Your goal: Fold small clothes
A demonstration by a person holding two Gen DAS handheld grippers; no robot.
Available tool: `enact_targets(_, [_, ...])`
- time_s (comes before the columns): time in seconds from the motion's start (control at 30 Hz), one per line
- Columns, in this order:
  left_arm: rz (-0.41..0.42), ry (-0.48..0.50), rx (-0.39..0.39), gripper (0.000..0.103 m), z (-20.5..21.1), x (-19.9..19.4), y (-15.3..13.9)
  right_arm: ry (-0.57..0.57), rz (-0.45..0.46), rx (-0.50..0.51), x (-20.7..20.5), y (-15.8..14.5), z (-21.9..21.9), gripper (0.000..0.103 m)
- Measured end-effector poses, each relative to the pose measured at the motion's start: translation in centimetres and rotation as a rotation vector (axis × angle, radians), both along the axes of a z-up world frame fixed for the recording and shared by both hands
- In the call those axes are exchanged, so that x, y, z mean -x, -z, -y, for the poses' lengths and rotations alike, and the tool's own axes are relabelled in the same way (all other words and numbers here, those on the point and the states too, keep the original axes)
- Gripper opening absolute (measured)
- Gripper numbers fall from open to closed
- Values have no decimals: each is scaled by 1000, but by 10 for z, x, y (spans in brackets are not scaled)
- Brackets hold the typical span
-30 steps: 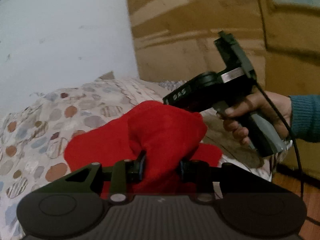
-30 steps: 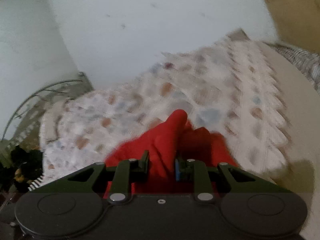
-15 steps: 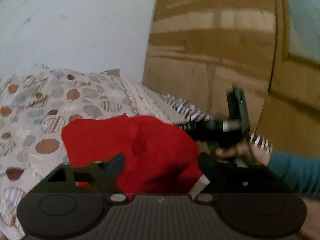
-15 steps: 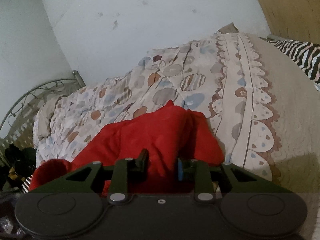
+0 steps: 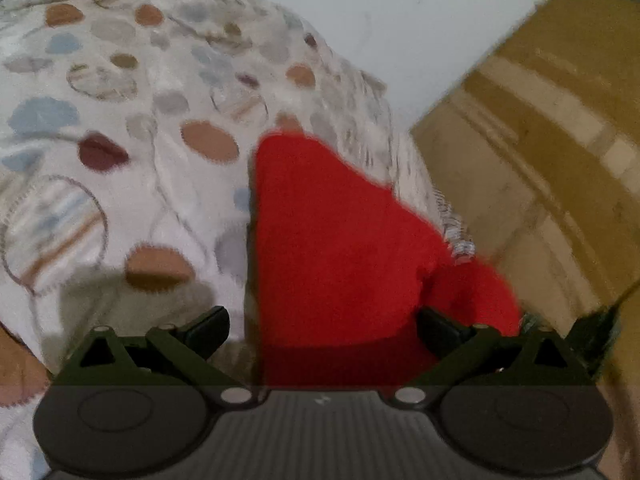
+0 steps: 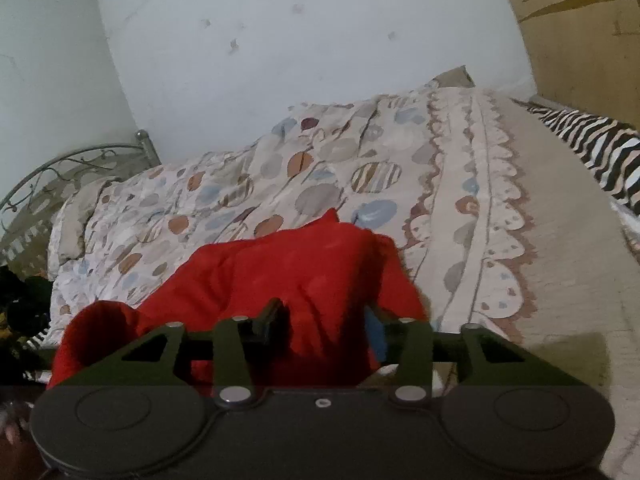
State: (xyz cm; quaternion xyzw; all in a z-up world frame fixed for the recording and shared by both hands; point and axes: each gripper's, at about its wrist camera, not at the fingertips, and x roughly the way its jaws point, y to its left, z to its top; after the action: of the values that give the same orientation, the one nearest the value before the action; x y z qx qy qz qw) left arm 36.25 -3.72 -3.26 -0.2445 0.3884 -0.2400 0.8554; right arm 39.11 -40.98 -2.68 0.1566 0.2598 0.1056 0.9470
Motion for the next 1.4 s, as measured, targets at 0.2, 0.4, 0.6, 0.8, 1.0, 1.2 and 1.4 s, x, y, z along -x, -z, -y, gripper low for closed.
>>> enact_targets(0.2, [10, 17, -23, 102, 17, 11, 15, -7, 52, -30, 29, -21, 1, 88])
enact_targets(0.4, [56, 27, -93, 103, 33, 17, 12, -111, 116, -47, 59, -38, -20, 102])
enact_targets(0.6, [98, 29, -142, 102, 39, 25, 10, -132, 72, 43, 63, -28, -36, 102])
enact_targets(0.8, [86, 34, -114, 102, 32, 24, 10, -7, 5, 202, 76, 0, -35, 102])
enact_targets(1.0, [276, 27, -132, 102, 30, 45, -13, 73, 18, 124, 91, 21, -23, 102])
enact_targets(1.2, [241, 96, -209, 102, 45, 37, -7, 84, 45, 43, 104, 25, -7, 102])
enact_targets(1.4, [284, 102, -303, 103, 62, 47, -3, 85, 86, 4, 86, 2, 7, 102])
